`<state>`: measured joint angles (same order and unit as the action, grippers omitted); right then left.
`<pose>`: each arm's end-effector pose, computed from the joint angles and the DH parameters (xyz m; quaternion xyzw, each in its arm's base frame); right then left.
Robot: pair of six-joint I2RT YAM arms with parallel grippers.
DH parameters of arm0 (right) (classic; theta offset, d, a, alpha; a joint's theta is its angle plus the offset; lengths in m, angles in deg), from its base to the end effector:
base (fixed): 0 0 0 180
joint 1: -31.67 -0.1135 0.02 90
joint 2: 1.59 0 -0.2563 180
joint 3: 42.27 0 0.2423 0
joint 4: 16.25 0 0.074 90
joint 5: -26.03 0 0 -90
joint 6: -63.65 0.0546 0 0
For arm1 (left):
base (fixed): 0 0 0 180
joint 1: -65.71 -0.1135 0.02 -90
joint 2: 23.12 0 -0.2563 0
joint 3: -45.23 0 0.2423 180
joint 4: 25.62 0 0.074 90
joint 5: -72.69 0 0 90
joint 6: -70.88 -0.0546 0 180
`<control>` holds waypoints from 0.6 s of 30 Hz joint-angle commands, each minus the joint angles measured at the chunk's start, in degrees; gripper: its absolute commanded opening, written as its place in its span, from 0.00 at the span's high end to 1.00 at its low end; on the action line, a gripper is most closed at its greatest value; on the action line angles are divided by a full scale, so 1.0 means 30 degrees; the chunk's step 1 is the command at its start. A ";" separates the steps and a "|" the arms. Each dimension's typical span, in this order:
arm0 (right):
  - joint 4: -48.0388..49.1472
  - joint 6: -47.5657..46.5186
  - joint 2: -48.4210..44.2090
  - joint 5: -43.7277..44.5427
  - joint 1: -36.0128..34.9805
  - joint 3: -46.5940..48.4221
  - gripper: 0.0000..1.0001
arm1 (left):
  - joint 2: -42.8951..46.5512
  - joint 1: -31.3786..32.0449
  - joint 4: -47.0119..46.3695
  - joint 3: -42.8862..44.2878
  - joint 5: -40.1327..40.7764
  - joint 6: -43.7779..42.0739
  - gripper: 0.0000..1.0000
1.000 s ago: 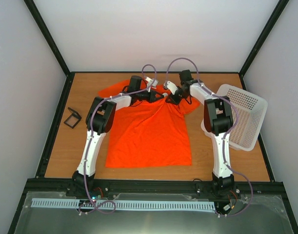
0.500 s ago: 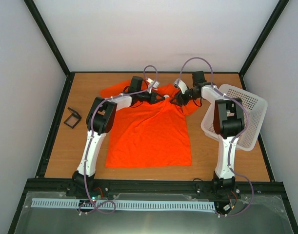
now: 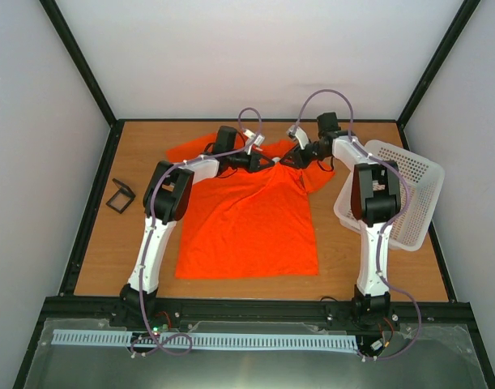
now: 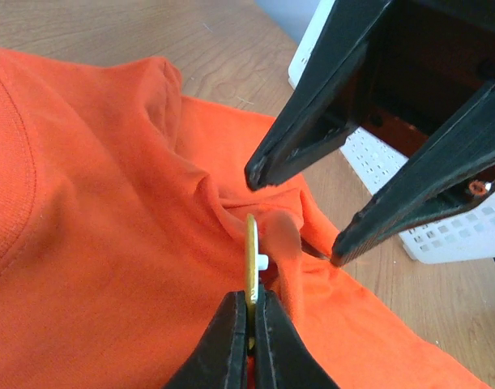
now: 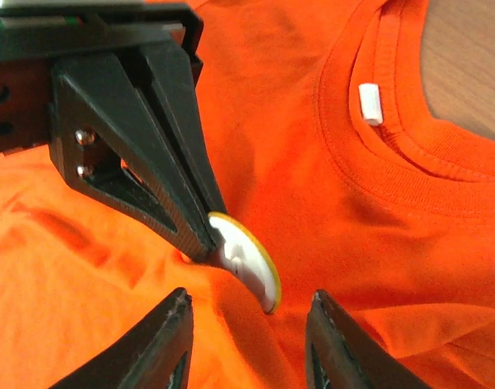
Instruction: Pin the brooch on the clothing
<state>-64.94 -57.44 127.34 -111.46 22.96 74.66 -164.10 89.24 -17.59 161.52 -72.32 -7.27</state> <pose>0.4608 0.1113 0.1658 -0.3972 0.7980 0.3372 0.3028 0.4661 -0.2518 0.1167 0.2994 0.7519 -0.5153 0.2819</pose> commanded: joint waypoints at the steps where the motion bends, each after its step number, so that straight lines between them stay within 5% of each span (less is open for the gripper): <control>1: -0.0417 -0.0142 0.0183 -0.0553 -0.0056 -0.0219 0.57 | 0.0021 -0.0006 -0.0268 0.1182 -0.0602 -0.0135 0.99; 6: -0.0499 -0.0433 0.0144 -0.0247 -0.0026 -0.0447 0.55 | -0.0087 -0.0205 -0.0091 0.1211 -0.0297 -0.0241 0.99; 18: -0.1592 -0.1261 0.0485 0.0374 -0.0054 -0.0113 0.72 | -0.0503 -0.0374 0.3105 0.2267 0.1539 -0.2582 0.99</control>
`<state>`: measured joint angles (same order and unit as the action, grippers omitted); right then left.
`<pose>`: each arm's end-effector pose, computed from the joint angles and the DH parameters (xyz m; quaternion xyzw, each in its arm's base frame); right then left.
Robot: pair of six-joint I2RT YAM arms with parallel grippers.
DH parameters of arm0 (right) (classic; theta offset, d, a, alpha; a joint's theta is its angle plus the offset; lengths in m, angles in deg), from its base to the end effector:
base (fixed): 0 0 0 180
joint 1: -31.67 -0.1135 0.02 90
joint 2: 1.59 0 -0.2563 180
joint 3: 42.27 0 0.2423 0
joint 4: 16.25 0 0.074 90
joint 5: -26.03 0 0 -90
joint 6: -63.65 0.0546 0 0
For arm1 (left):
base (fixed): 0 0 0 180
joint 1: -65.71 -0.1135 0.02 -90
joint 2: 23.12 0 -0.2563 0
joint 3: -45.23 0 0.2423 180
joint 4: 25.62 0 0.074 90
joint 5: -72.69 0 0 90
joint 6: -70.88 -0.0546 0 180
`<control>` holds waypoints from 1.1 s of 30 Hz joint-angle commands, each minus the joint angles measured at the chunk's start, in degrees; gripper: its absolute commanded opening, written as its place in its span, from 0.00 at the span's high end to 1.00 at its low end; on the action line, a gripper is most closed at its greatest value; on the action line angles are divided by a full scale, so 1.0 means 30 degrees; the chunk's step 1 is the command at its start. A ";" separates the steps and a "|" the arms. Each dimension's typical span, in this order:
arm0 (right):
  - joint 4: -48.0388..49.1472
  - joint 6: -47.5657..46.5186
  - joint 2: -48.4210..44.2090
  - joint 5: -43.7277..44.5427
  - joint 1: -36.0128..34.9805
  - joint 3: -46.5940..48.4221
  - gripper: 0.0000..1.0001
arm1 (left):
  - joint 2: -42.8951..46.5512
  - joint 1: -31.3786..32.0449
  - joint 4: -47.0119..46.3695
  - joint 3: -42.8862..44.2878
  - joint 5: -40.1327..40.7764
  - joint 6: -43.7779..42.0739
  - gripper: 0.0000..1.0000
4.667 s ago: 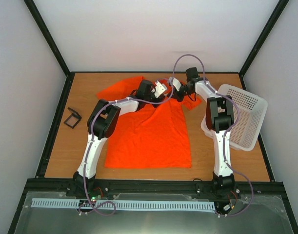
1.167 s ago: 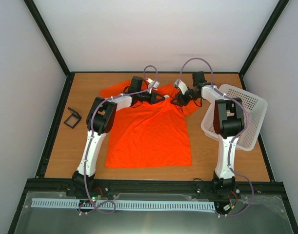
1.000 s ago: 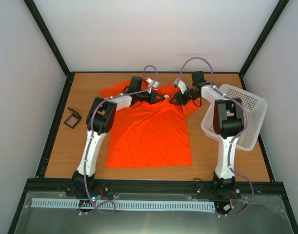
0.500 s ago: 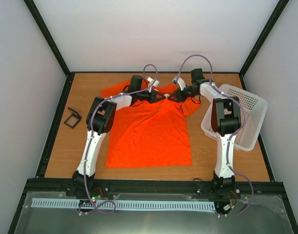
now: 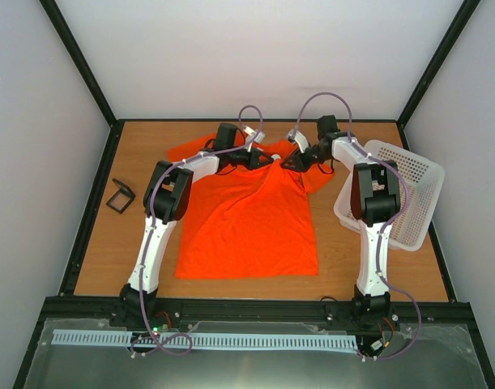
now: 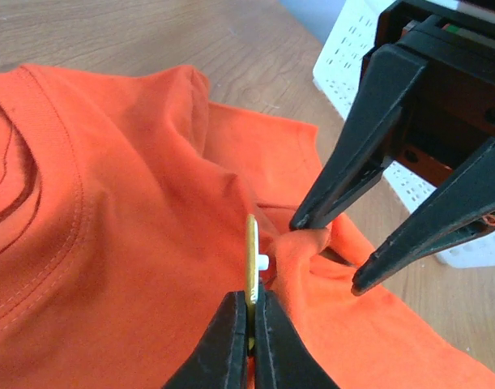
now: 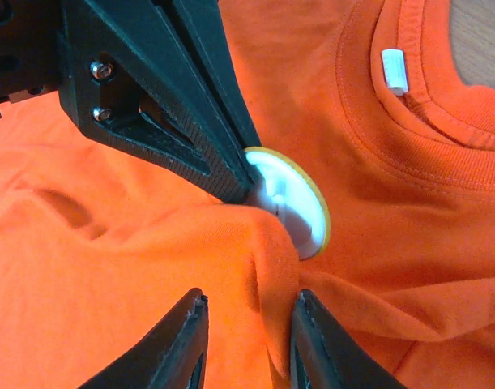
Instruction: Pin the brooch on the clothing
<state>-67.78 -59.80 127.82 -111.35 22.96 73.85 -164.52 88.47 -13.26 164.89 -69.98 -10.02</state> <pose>0.4543 0.1102 0.1554 -0.4032 0.8024 0.3403 0.2790 0.4757 -0.2466 0.1236 0.3006 0.7613 -0.4921 0.2964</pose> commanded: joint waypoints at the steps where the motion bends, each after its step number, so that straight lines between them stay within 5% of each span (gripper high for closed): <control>1: -0.0912 -0.0695 0.0442 0.0266 -0.0055 0.0316 0.76 | -0.0328 -0.0139 0.1748 0.1125 0.0730 -0.1775 0.99; 13: -0.1123 -0.0627 0.1190 0.0685 -0.0428 0.1749 0.81 | 0.0334 -0.0150 0.0353 0.0225 -0.0648 -0.1072 0.99; 19: -0.0691 -0.0428 0.1149 0.1052 -0.0480 0.2021 0.97 | 0.0318 -0.0124 0.0450 0.0051 -0.0166 -0.1015 0.99; 33: 0.0630 -0.0839 -0.1371 0.0858 -0.0466 -0.1412 0.97 | -0.0248 -0.0147 0.1510 0.0841 0.1500 -0.1446 0.99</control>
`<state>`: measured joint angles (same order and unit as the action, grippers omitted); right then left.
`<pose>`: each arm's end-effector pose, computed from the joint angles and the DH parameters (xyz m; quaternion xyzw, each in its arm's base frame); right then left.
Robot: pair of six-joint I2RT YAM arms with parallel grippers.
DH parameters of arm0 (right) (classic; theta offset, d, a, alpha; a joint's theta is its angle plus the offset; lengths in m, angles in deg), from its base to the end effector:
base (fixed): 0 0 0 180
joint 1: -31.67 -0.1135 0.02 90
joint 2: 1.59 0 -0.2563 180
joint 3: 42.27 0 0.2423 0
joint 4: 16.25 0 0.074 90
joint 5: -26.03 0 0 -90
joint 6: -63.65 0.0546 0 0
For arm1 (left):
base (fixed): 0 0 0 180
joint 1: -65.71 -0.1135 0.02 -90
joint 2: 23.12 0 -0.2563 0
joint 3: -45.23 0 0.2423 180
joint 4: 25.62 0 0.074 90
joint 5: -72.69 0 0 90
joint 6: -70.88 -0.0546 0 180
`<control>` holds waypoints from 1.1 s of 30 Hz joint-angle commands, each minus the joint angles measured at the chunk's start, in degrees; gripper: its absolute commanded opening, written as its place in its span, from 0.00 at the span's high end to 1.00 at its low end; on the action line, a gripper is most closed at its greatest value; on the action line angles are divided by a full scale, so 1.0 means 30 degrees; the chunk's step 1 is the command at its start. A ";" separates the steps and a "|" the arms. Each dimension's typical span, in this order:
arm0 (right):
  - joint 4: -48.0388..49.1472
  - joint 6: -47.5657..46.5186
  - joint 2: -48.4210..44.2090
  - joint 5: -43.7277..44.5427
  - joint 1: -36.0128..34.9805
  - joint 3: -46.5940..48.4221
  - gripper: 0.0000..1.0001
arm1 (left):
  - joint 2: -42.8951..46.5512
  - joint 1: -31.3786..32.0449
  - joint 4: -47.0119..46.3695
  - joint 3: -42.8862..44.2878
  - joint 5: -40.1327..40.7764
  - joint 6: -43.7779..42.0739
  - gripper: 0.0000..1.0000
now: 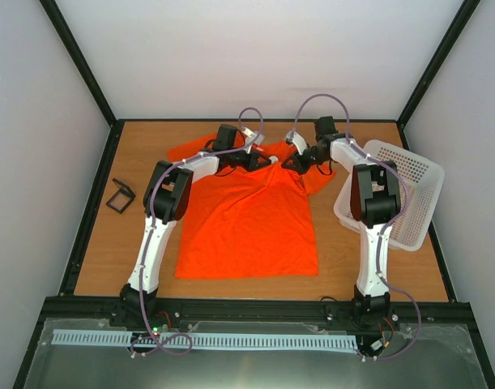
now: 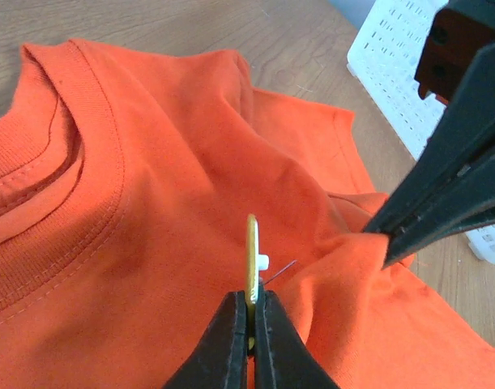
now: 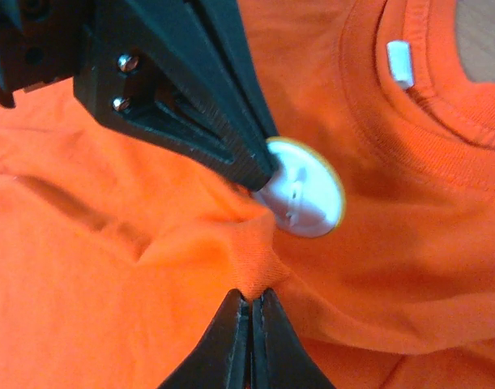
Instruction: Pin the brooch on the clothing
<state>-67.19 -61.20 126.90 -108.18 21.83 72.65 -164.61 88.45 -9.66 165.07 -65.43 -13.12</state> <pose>0.4504 0.1168 0.1551 -0.4203 0.8043 0.3141 0.2790 0.4761 -0.2436 0.1163 0.2973 0.7844 -0.4544 0.2997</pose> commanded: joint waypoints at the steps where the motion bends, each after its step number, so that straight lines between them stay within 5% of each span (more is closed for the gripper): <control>1: 0.0512 -0.0403 -0.1126 -0.0106 -0.0087 -0.1284 0.97 | -0.0189 -0.0154 0.0256 0.0787 -0.0133 -0.0369 0.99; 16: -0.1595 -0.1942 -0.0107 0.1856 -0.0152 -0.0085 0.97 | 0.0543 -0.0198 -0.0049 0.0073 -0.0555 -0.0418 0.99; 20: -0.0173 -0.2531 -0.1572 0.3873 -0.0617 -0.3273 0.86 | 0.0460 -0.0226 0.0217 0.0235 -0.0340 -0.0771 0.99; 24: -0.0010 -0.2600 -0.1712 0.4857 -0.0869 -0.3959 0.86 | 0.0212 -0.0256 0.0601 0.0710 -0.0504 -0.0877 0.99; 33: 0.1067 -0.1165 -0.2161 0.2793 -0.0621 -0.3223 0.59 | 0.0260 -0.0257 0.0766 0.0674 -0.0598 -0.1050 0.99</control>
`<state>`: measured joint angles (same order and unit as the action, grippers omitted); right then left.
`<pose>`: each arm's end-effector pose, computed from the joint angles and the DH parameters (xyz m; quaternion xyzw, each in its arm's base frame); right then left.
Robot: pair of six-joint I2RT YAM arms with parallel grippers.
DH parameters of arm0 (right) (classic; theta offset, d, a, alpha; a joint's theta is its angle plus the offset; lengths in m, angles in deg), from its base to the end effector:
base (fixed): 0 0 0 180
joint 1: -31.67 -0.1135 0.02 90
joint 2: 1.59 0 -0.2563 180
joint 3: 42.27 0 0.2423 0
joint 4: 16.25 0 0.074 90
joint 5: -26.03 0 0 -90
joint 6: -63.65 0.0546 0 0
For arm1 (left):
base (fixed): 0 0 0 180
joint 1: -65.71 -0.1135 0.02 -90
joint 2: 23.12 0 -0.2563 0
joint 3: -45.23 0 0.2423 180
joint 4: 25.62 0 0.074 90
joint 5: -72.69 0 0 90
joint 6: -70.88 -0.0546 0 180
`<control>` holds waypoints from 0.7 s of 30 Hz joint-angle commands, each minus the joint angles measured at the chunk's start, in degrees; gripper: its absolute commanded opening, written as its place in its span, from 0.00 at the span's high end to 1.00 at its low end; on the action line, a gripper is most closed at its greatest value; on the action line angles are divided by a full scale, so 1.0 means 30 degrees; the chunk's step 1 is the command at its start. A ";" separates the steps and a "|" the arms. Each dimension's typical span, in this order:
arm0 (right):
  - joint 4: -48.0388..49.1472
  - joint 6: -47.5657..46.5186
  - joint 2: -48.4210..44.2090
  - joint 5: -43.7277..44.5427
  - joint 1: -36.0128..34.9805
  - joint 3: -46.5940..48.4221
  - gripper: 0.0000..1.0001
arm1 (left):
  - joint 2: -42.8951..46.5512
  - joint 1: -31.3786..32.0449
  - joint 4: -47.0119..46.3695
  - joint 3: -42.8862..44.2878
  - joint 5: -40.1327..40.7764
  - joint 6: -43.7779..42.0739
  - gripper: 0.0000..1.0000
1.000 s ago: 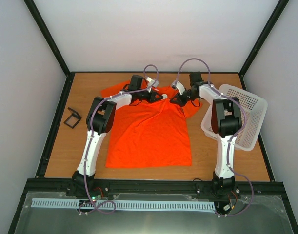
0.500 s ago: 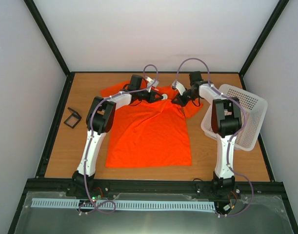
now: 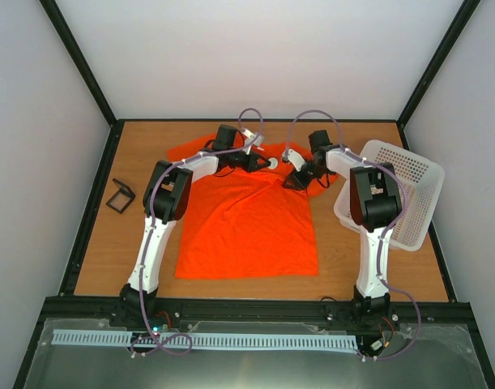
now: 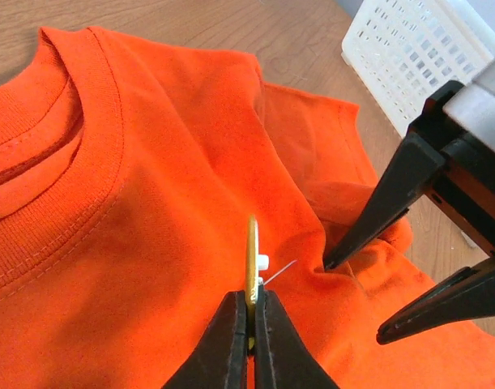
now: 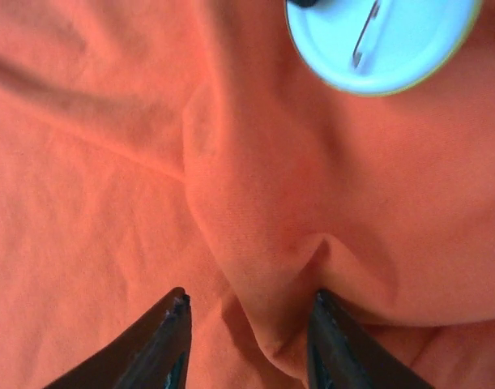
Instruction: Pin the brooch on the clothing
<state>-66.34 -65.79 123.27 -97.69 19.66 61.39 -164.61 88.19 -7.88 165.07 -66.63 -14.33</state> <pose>0.4150 0.1193 0.1231 -0.4523 0.8302 0.2411 0.2190 0.4743 -0.2411 0.1141 0.3025 0.7844 -0.4581 0.2886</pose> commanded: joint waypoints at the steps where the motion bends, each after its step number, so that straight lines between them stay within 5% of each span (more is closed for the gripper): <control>1: 0.0671 0.0350 -0.0838 -0.0831 0.0128 0.0697 0.57 | 0.0239 -0.0169 0.0238 0.0689 -0.0087 -0.0748 0.99; 5: 0.0941 0.0851 -0.0714 -0.1271 0.0249 0.1141 0.50 | 0.0190 -0.0120 0.0574 0.0737 0.0521 -0.1286 0.99; 21: -0.0558 0.0381 0.1252 -0.1947 -0.0218 0.3347 0.52 | -0.0153 0.0122 0.1328 0.1550 0.0745 -0.2008 0.99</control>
<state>-65.64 -63.32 124.97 -103.35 19.86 69.61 -164.61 88.28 -4.17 167.05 -63.79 -18.89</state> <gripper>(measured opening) 0.488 0.036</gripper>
